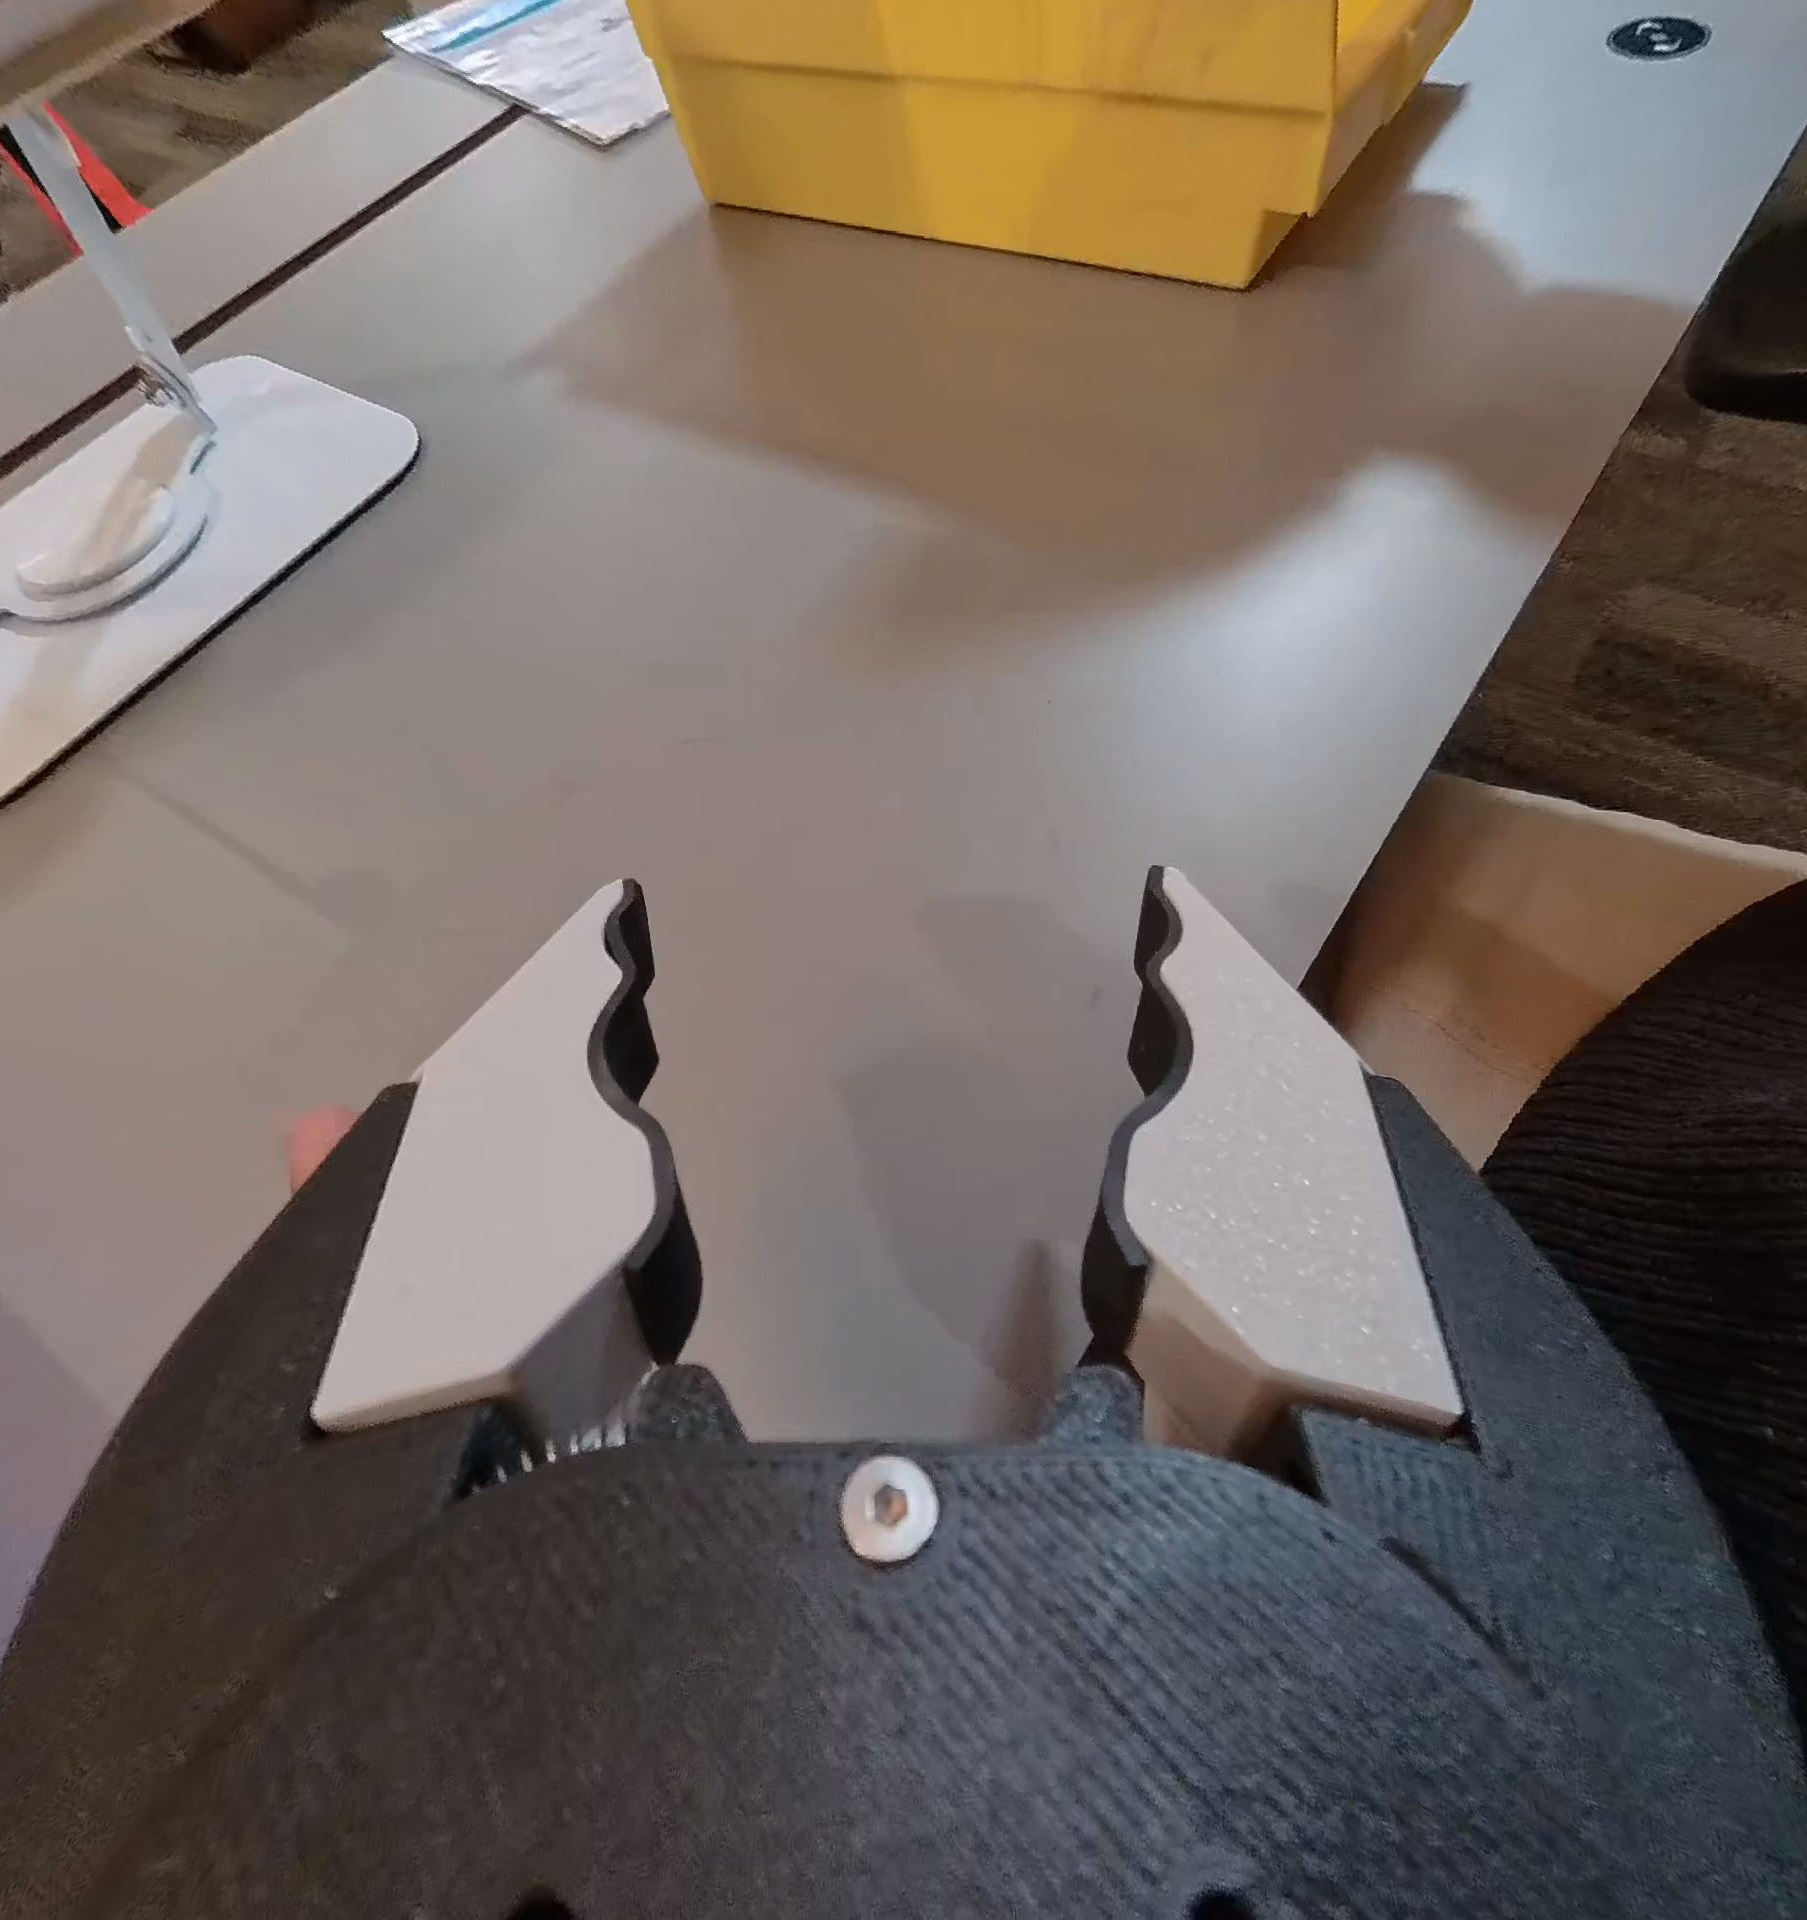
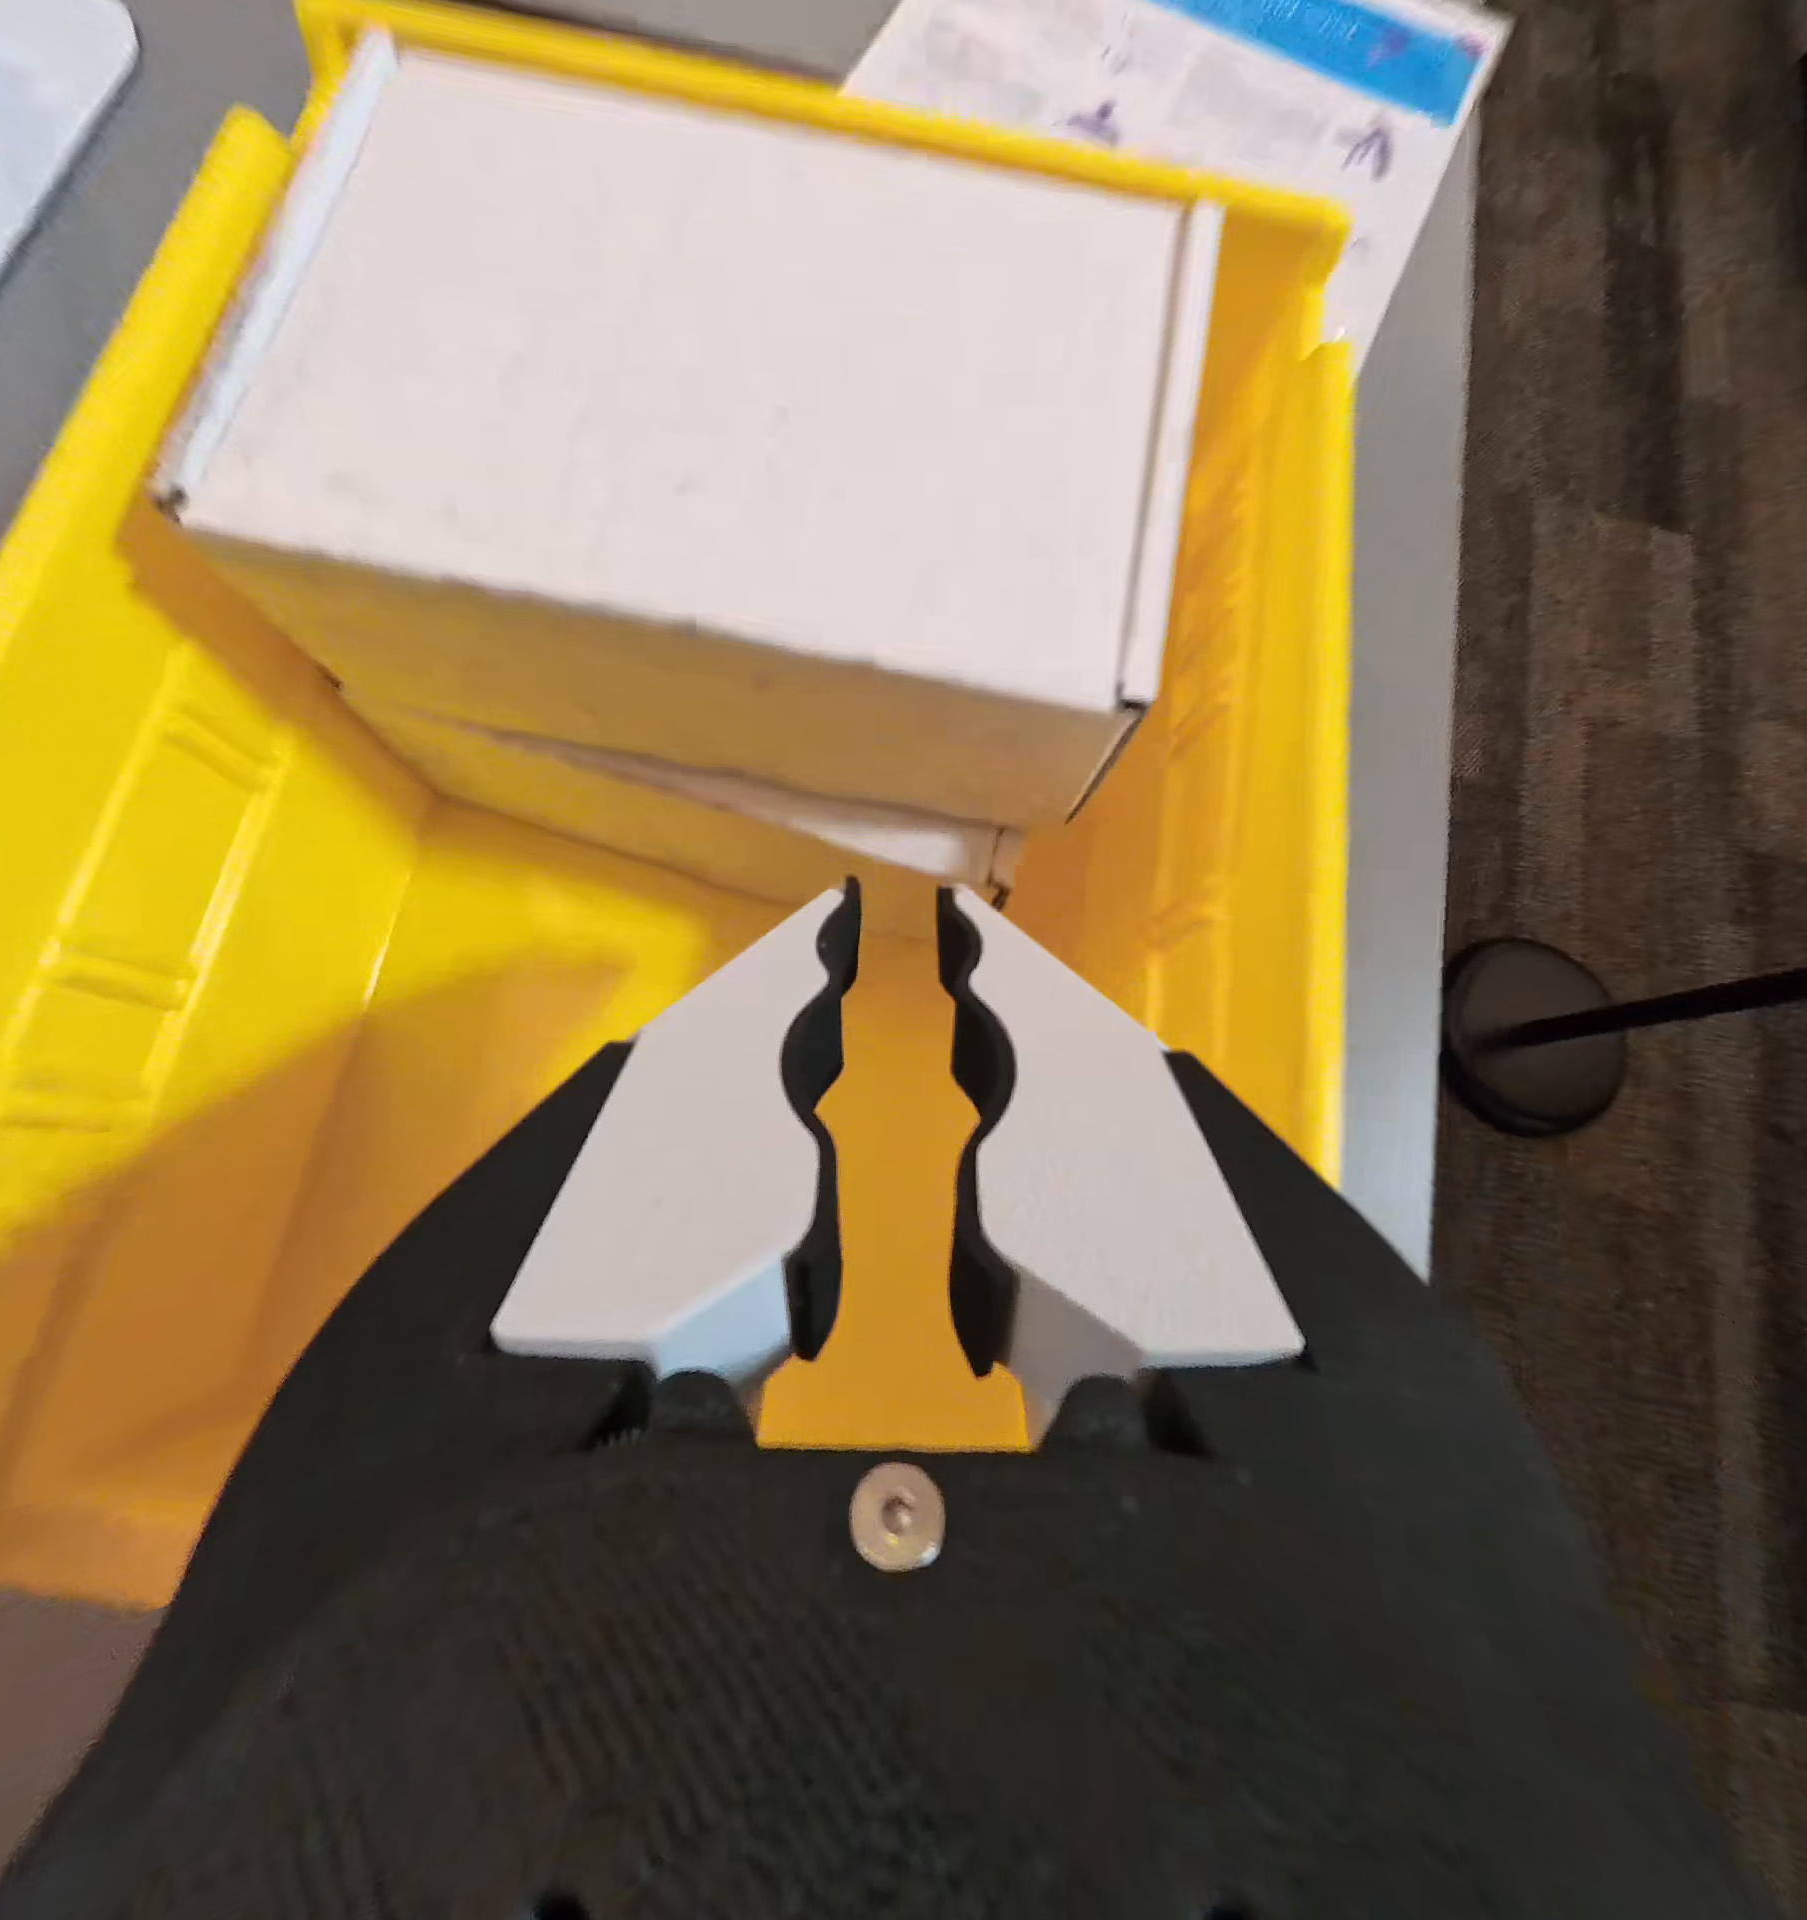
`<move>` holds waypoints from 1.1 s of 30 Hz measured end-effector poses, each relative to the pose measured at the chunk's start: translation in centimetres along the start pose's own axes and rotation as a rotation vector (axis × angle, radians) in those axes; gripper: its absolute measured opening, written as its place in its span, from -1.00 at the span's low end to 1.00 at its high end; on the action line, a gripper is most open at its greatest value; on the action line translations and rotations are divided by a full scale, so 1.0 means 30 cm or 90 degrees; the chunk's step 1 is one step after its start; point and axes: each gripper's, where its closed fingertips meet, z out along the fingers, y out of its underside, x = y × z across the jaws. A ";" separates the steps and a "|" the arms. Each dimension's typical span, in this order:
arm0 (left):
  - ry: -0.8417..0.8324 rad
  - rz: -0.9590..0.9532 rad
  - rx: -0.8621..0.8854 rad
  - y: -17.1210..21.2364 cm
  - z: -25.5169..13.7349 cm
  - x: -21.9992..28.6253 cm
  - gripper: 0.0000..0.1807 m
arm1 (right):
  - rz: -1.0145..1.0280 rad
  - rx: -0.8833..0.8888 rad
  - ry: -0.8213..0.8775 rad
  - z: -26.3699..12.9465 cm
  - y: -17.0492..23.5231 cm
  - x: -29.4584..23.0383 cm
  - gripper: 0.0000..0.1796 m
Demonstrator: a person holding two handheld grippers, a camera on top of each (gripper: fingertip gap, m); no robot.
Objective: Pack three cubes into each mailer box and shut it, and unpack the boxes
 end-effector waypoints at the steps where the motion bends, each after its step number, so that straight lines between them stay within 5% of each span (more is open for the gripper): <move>1: 0.003 -0.004 0.000 0.000 0.001 0.001 0.03 | -0.009 -0.020 0.001 0.015 0.021 -0.006 -0.86; 12: -0.007 0.000 0.005 -0.010 0.001 -0.002 0.03 | -0.104 -0.055 0.137 0.133 0.027 0.050 -0.90; 24: -0.004 -0.010 0.007 -0.005 0.002 -0.009 0.03 | -0.065 -0.001 -0.114 0.107 -0.029 -0.259 -0.85; 33: -0.009 -0.005 0.005 0.001 0.003 -0.010 0.02 | -0.053 0.034 -0.127 0.114 -0.060 -0.300 -0.84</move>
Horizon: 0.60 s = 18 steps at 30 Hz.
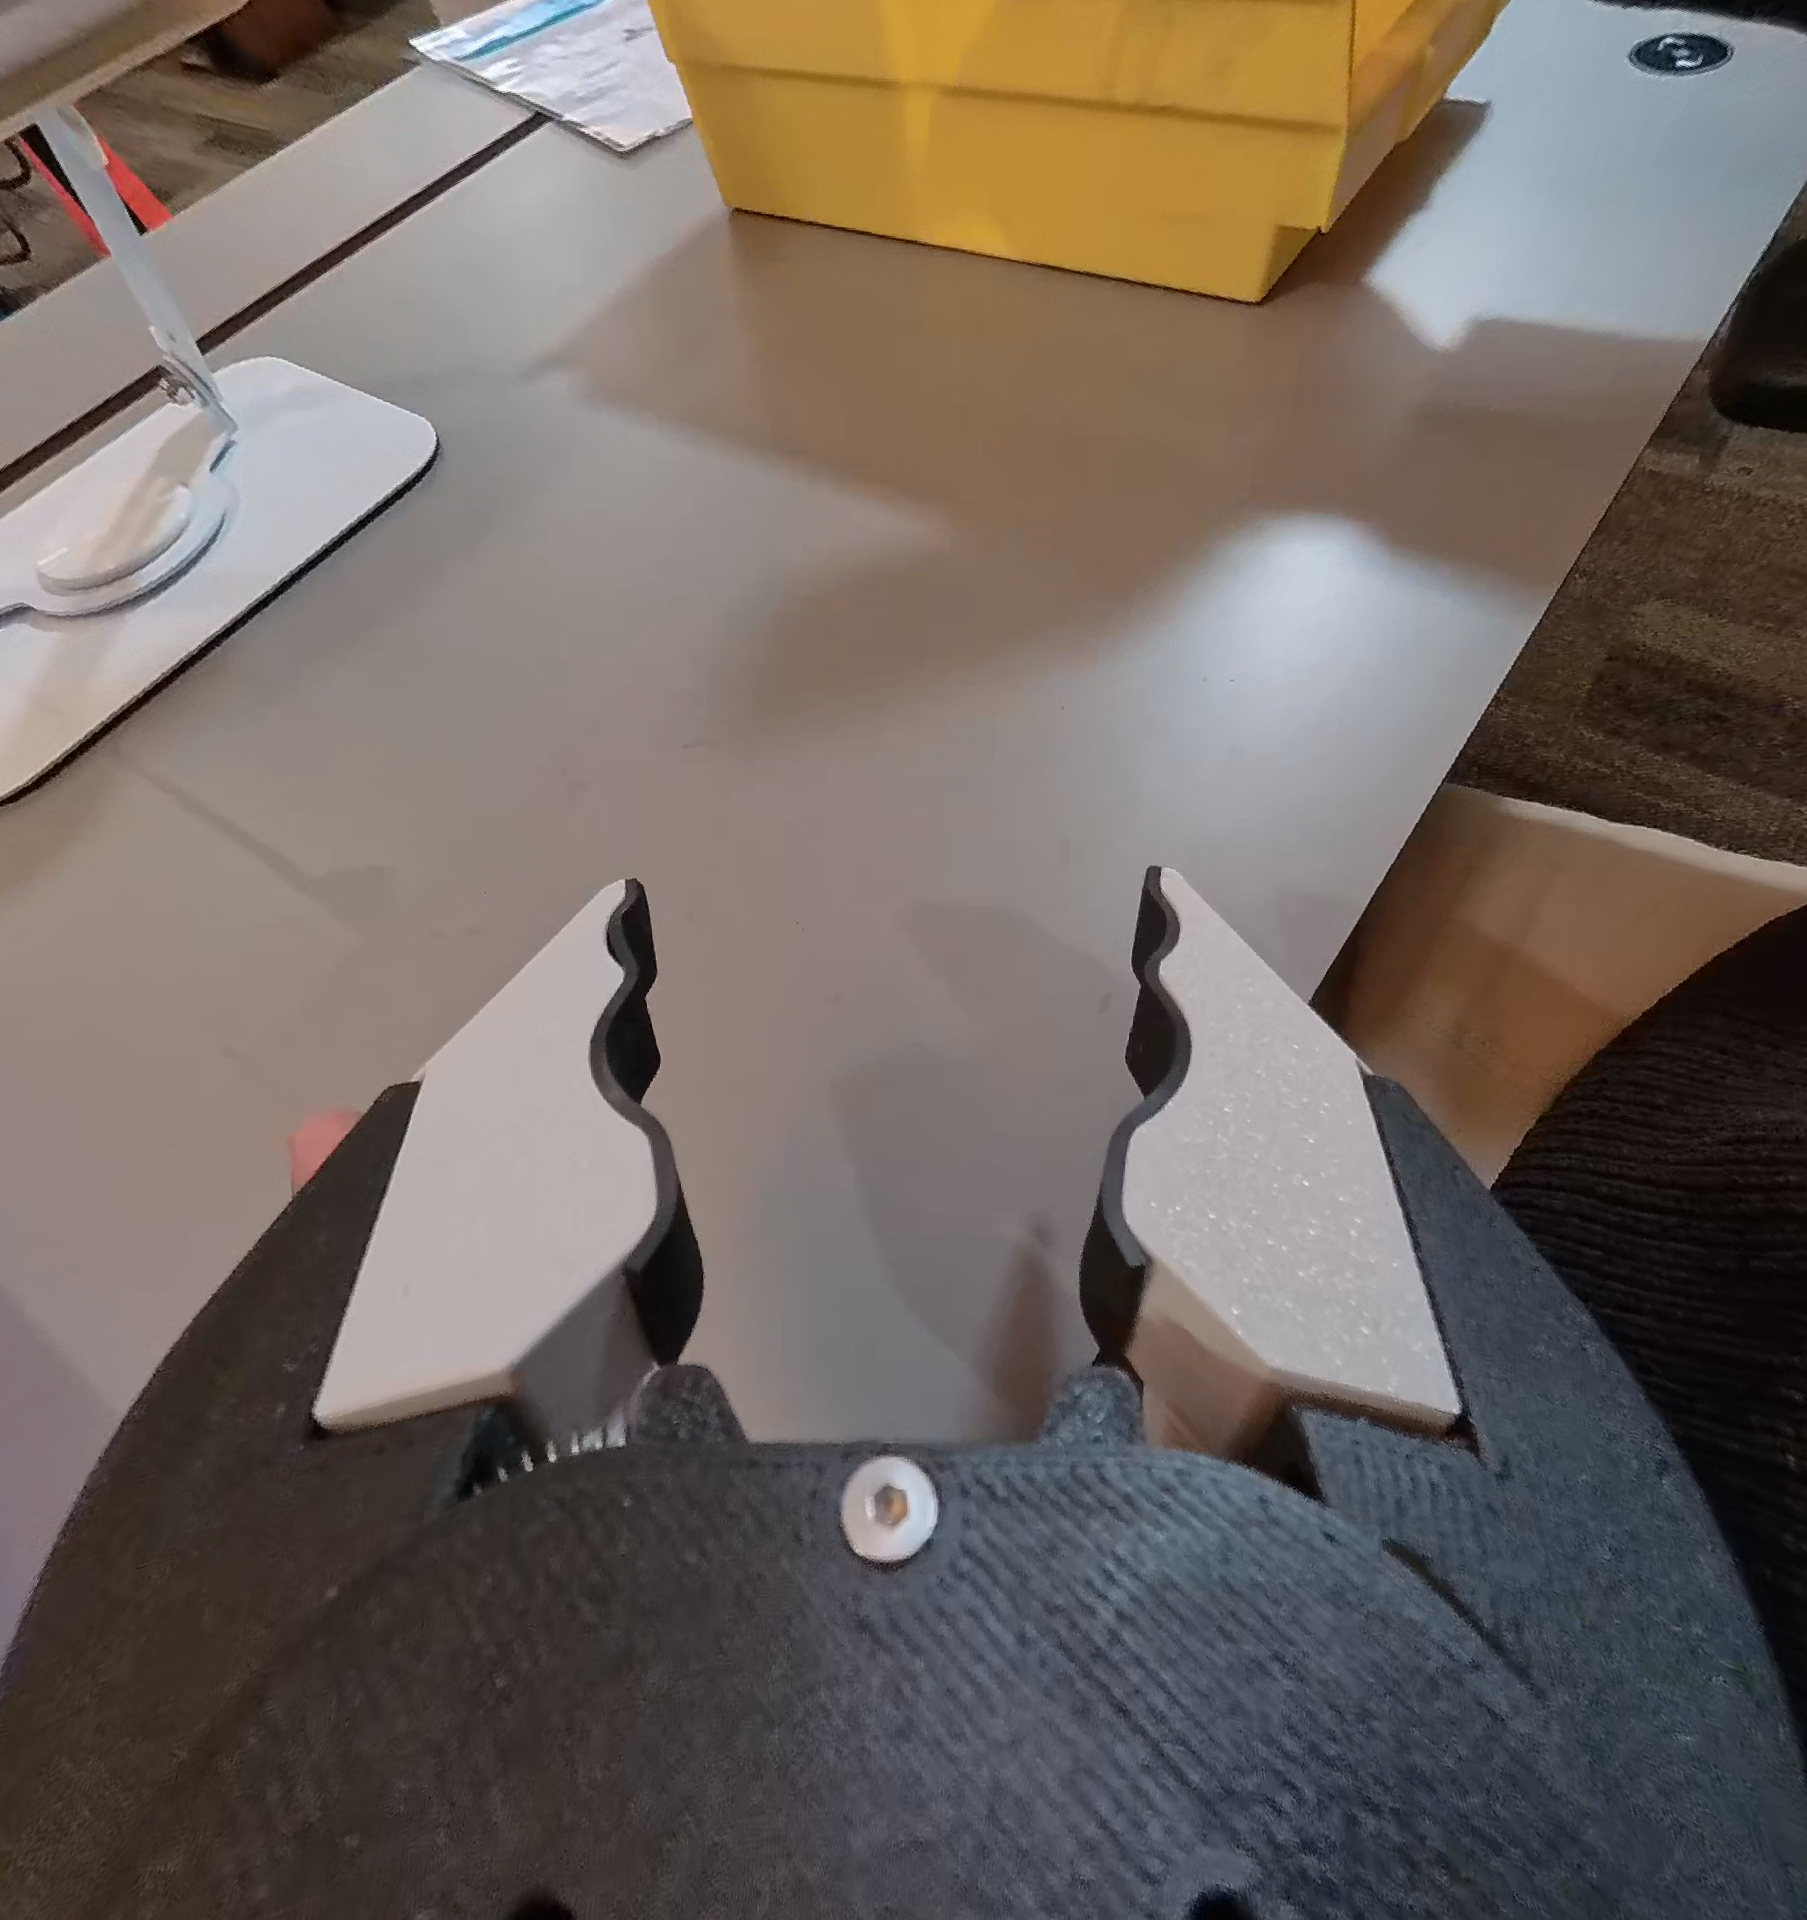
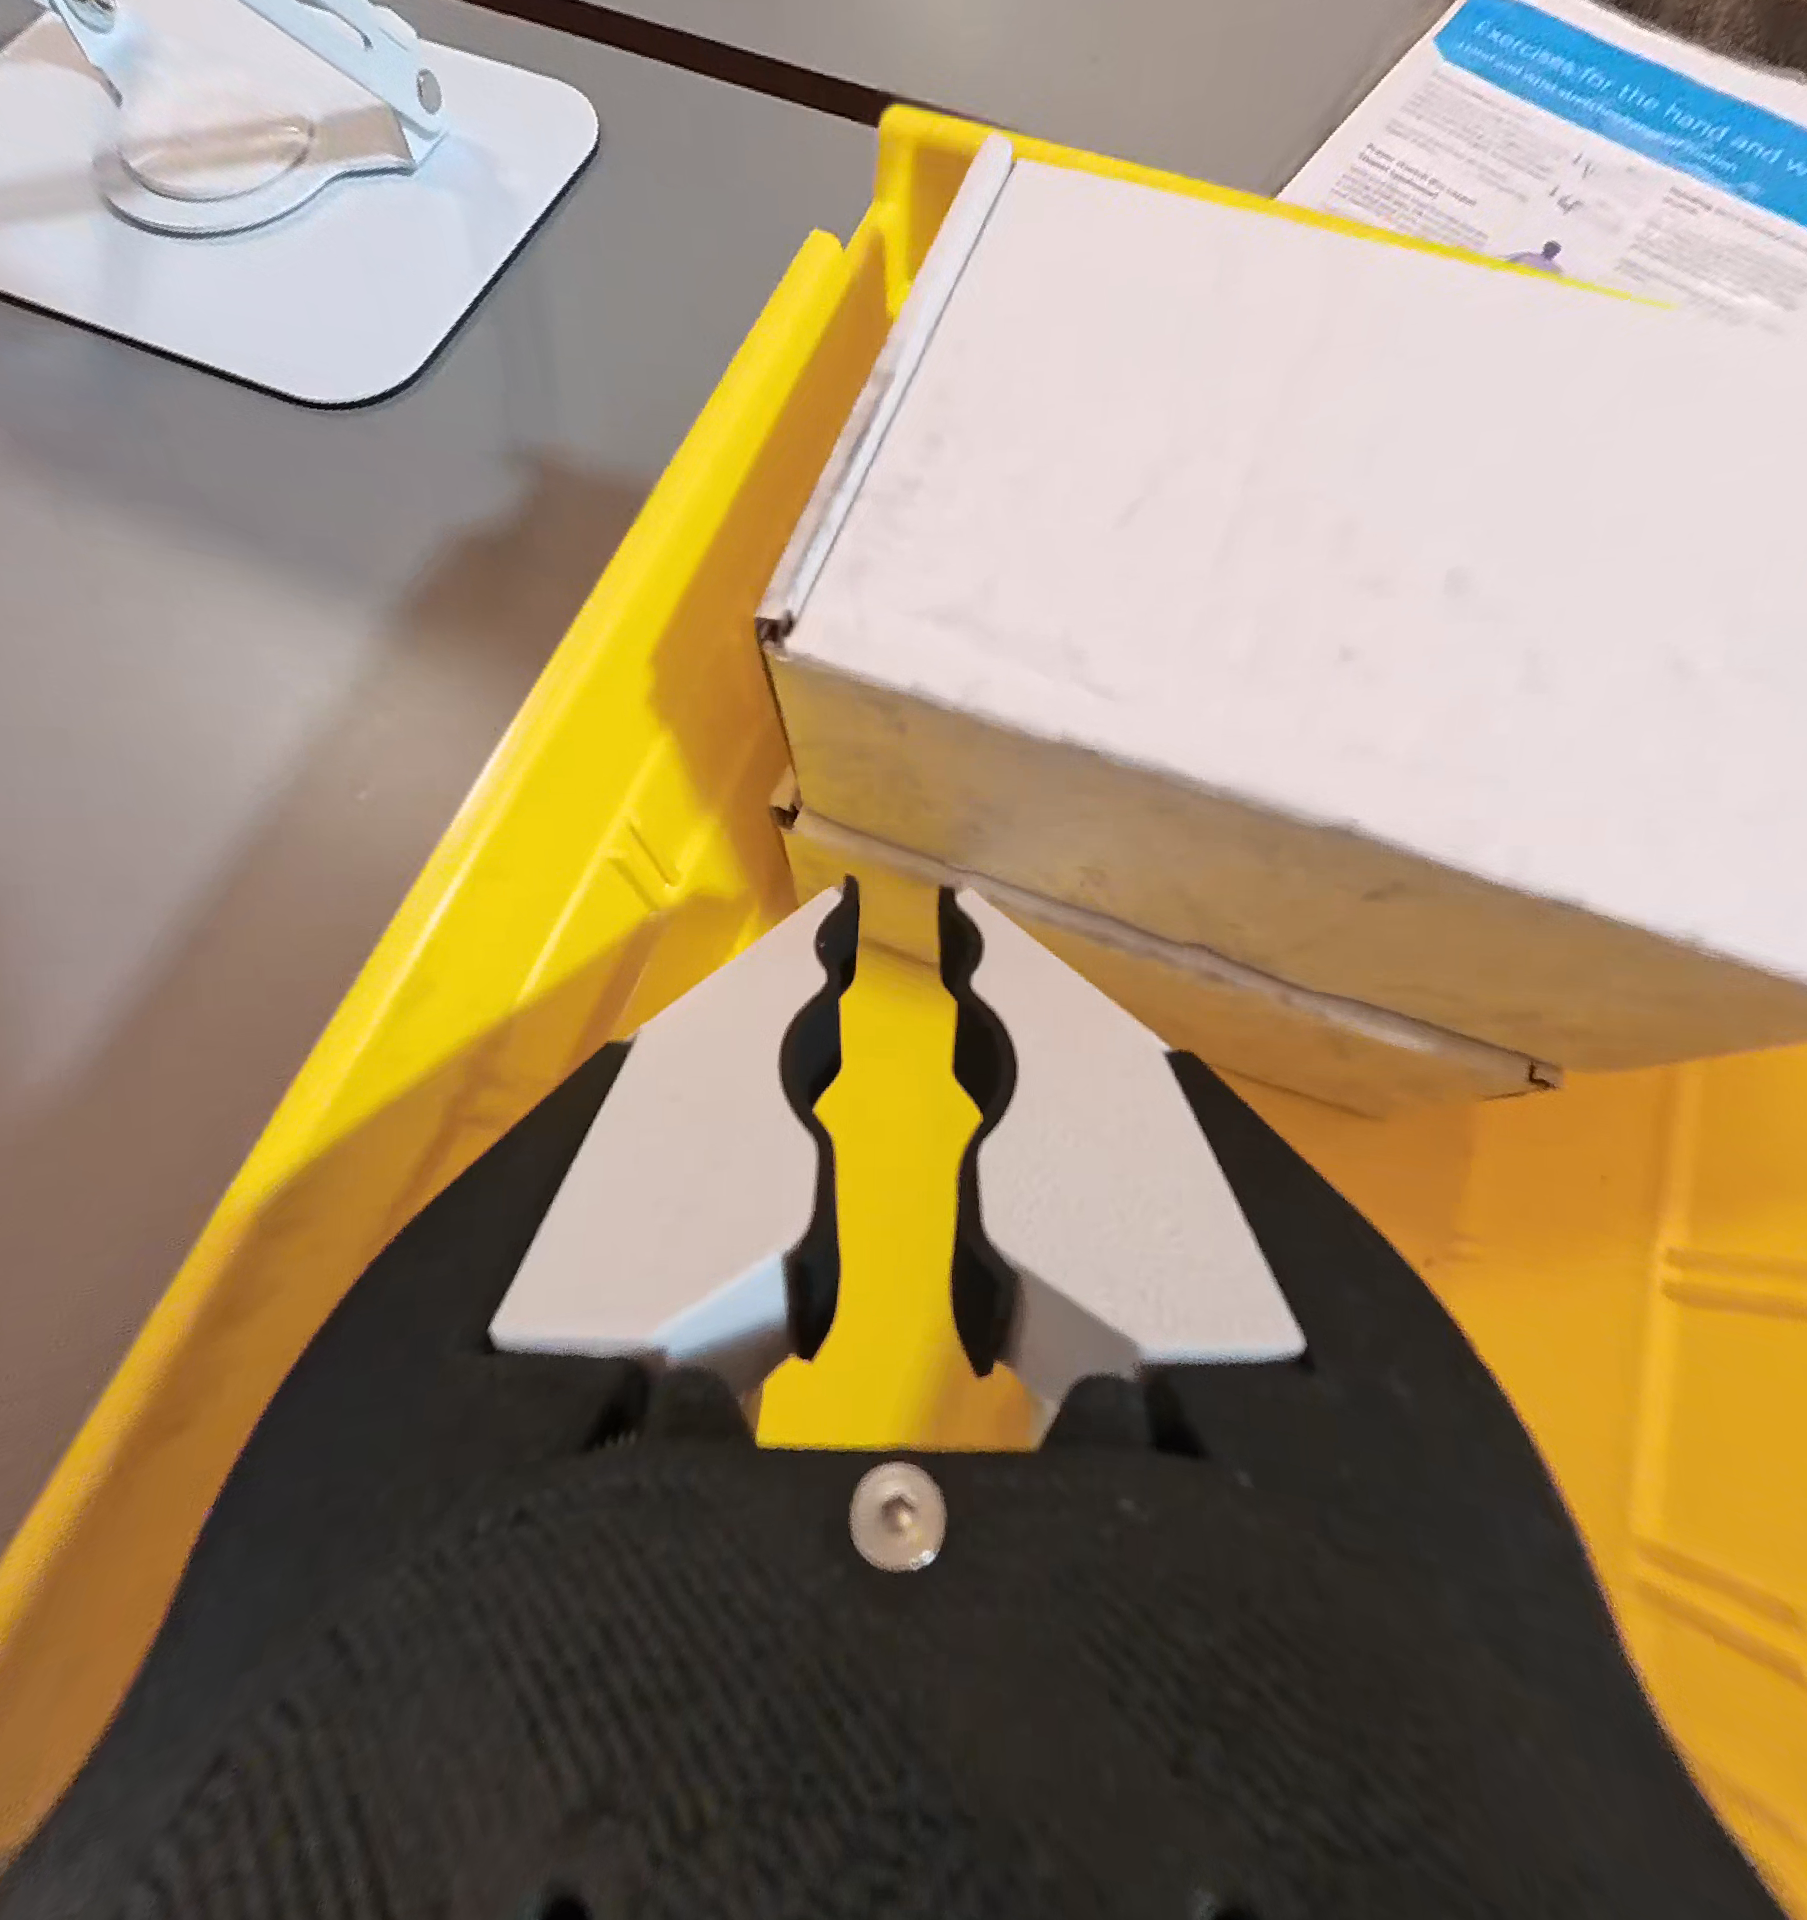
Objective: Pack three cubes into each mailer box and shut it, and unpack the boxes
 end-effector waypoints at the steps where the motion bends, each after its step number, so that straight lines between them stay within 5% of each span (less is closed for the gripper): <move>1: 0.000 -0.002 0.000 0.001 0.001 -0.001 0.02 | 0.002 -0.003 -0.003 -0.010 0.001 -0.006 -0.82; 8: 0.022 -0.057 0.005 0.006 0.014 0.005 0.00 | 0.037 0.101 0.038 -0.163 -0.063 0.000 -0.68; 16: 0.016 -0.113 0.022 -0.007 0.050 -0.033 -0.22 | 0.196 0.263 -0.039 -0.266 -0.057 0.001 -0.41; 18: 0.055 -0.143 0.032 -0.030 0.060 -0.015 -0.42 | 0.202 0.280 -0.036 -0.303 -0.039 -0.003 -0.41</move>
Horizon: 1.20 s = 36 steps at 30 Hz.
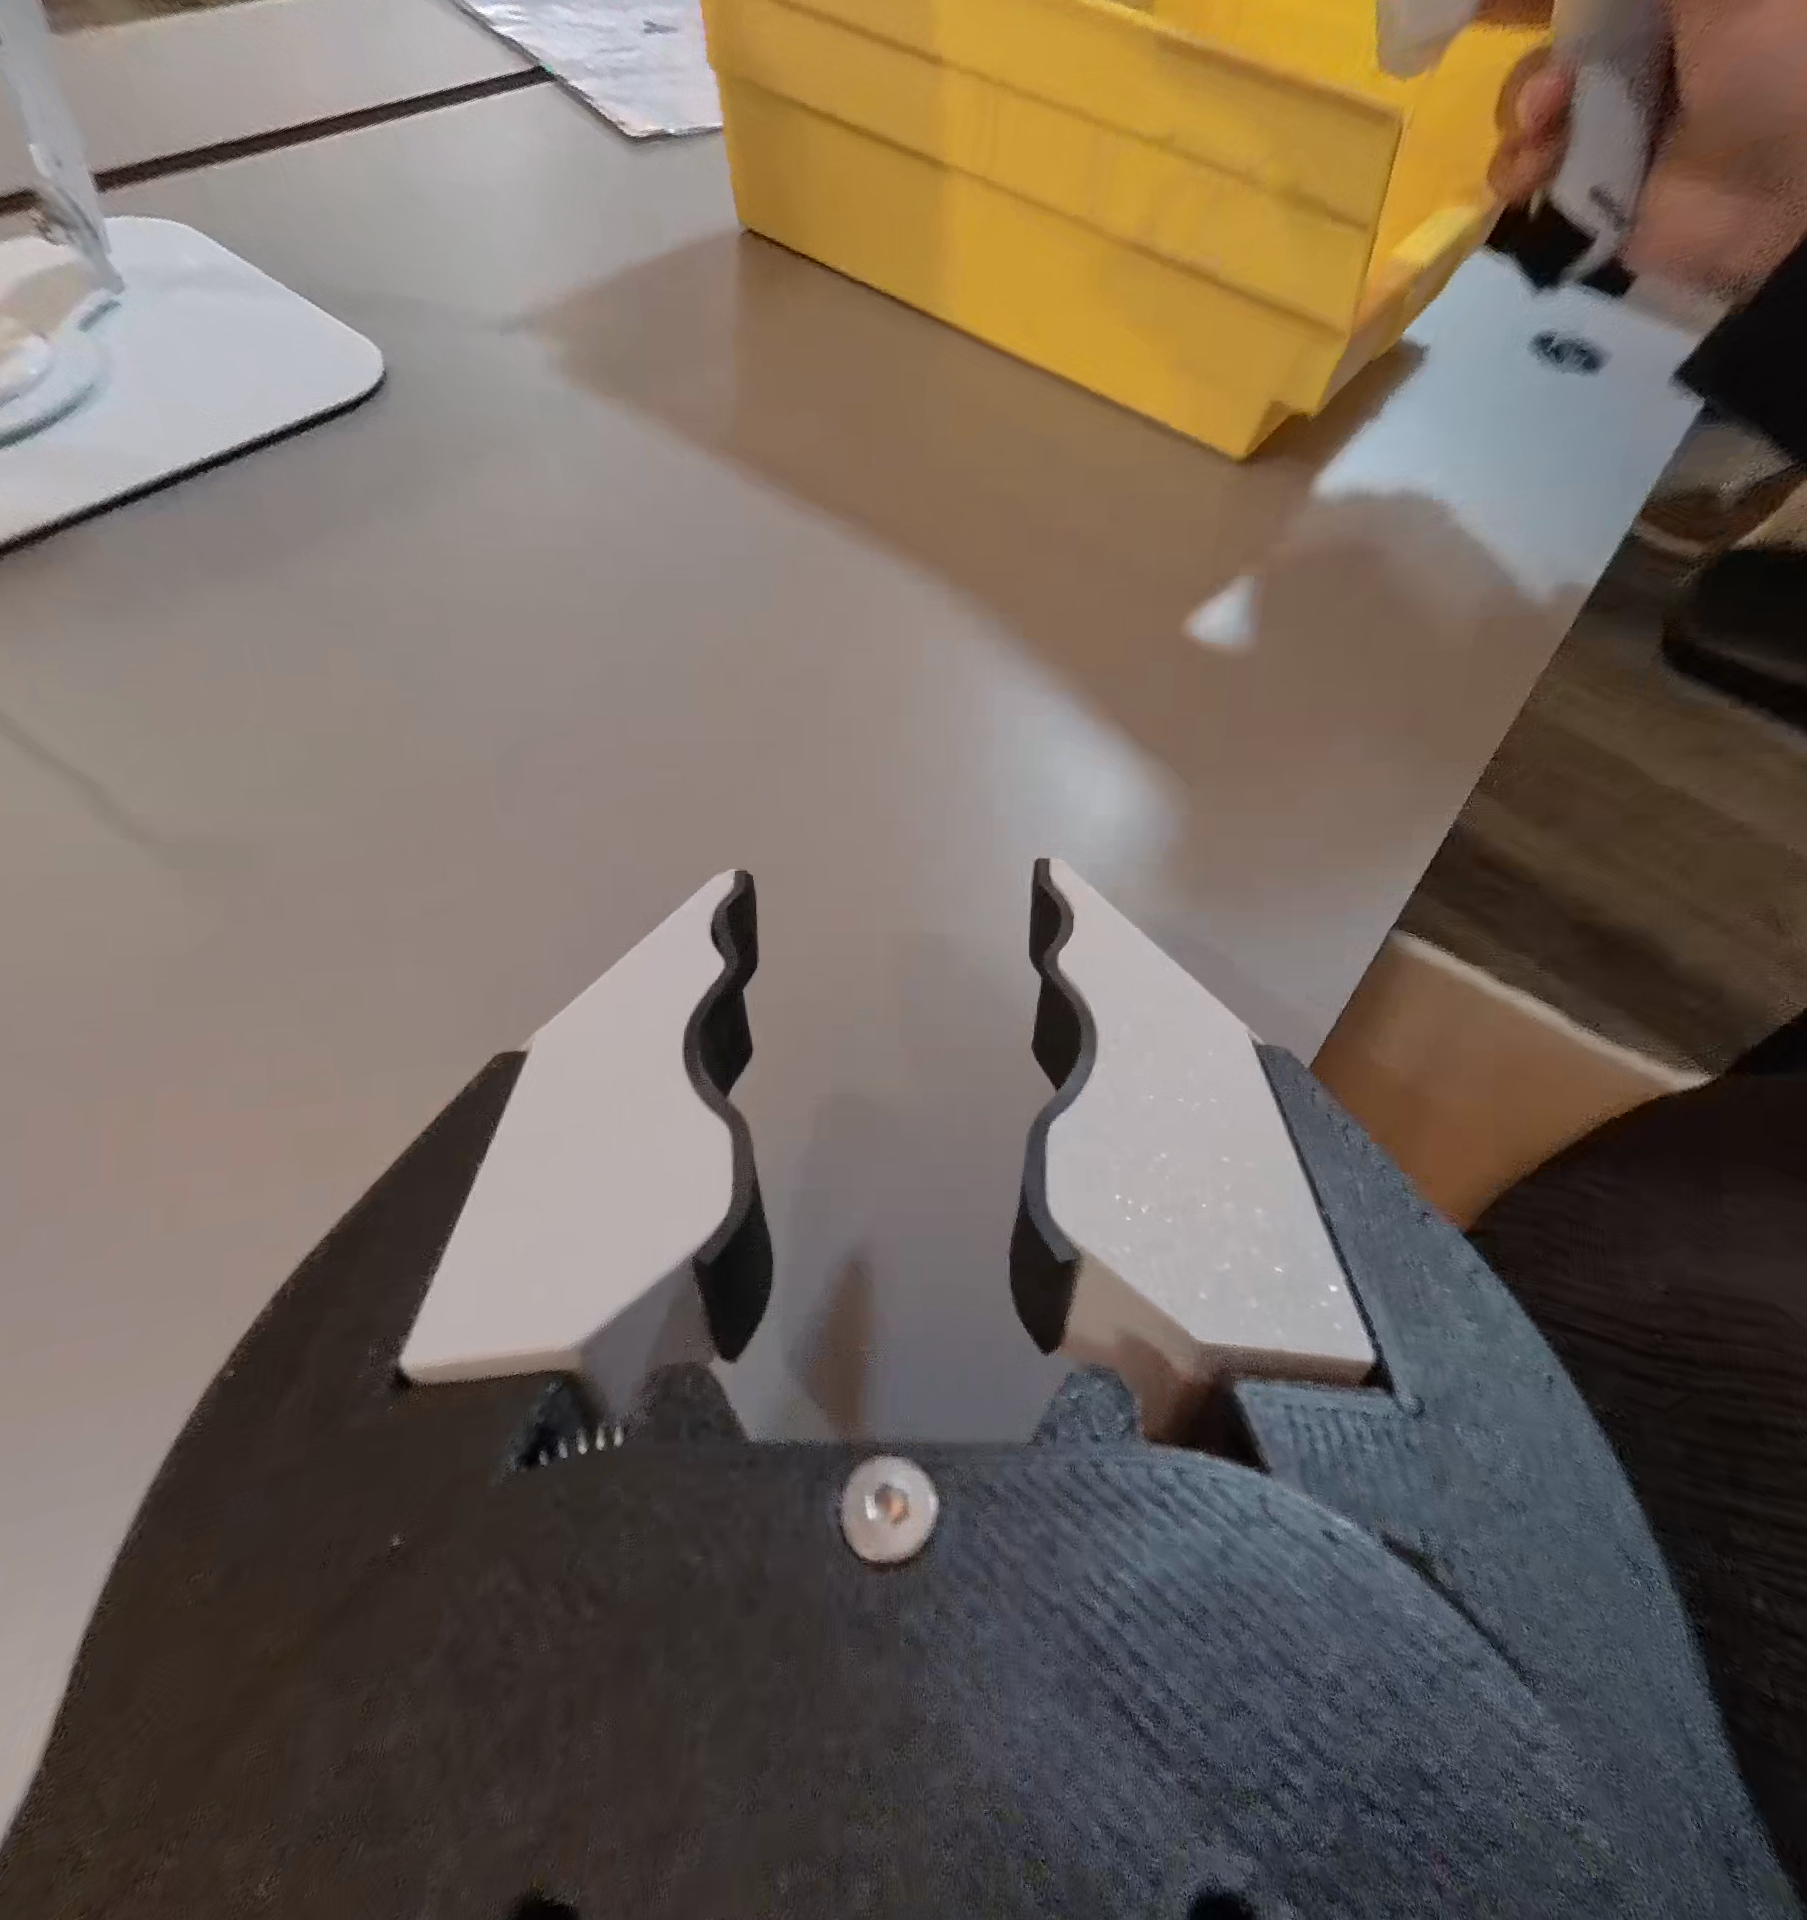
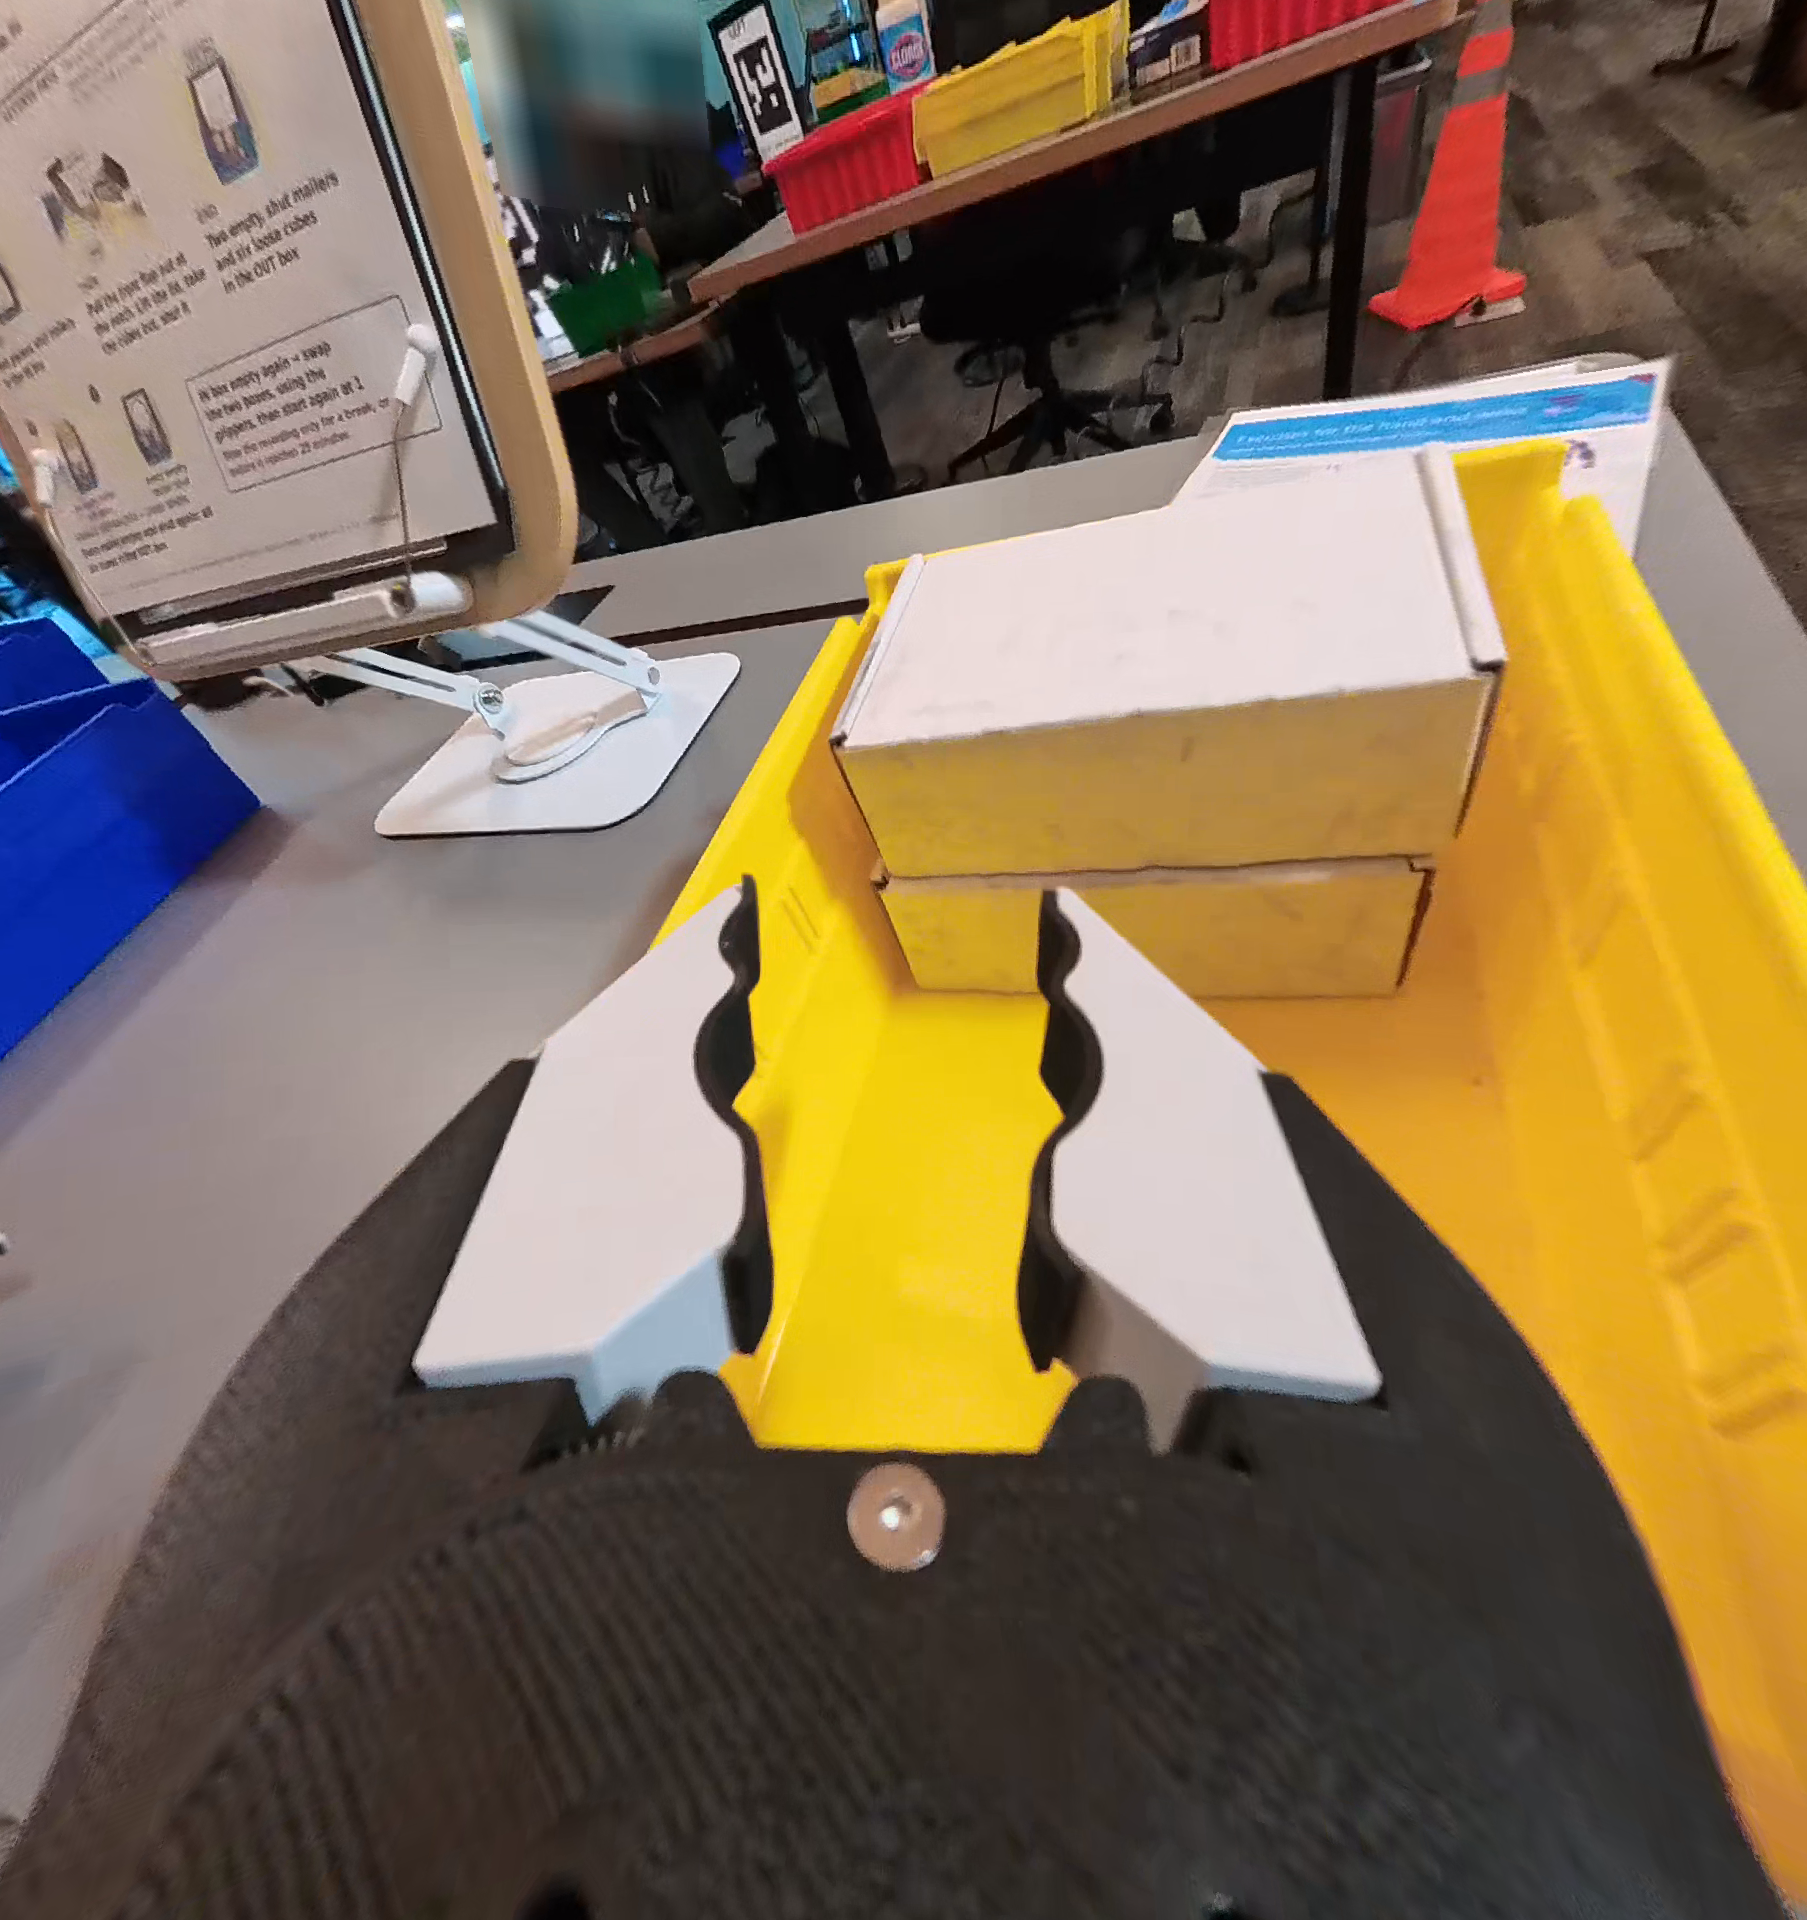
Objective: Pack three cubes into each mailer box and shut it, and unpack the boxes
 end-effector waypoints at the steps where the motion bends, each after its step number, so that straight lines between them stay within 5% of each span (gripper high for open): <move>1: 0.010 -0.021 0.009 -0.012 0.008 0.003 -0.44 | -0.006 0.004 0.008 -0.022 0.004 0.003 -0.40; 11: -0.071 -0.100 0.066 -0.092 0.068 -0.154 -0.55 | -0.002 0.065 0.145 -0.224 0.065 0.090 -0.43; 22: -0.294 -0.183 0.128 -0.164 -0.047 -0.618 -0.66 | -0.023 0.167 0.240 -0.365 0.036 0.246 -0.39; 26: -0.272 -0.178 0.150 -0.118 -0.065 -0.602 -0.83 | 0.033 0.212 0.278 -0.429 0.008 0.324 -0.38; 36: -0.250 -0.142 0.101 -0.079 -0.056 -0.611 -0.79 | 0.072 0.148 0.292 -0.403 0.040 0.425 -0.40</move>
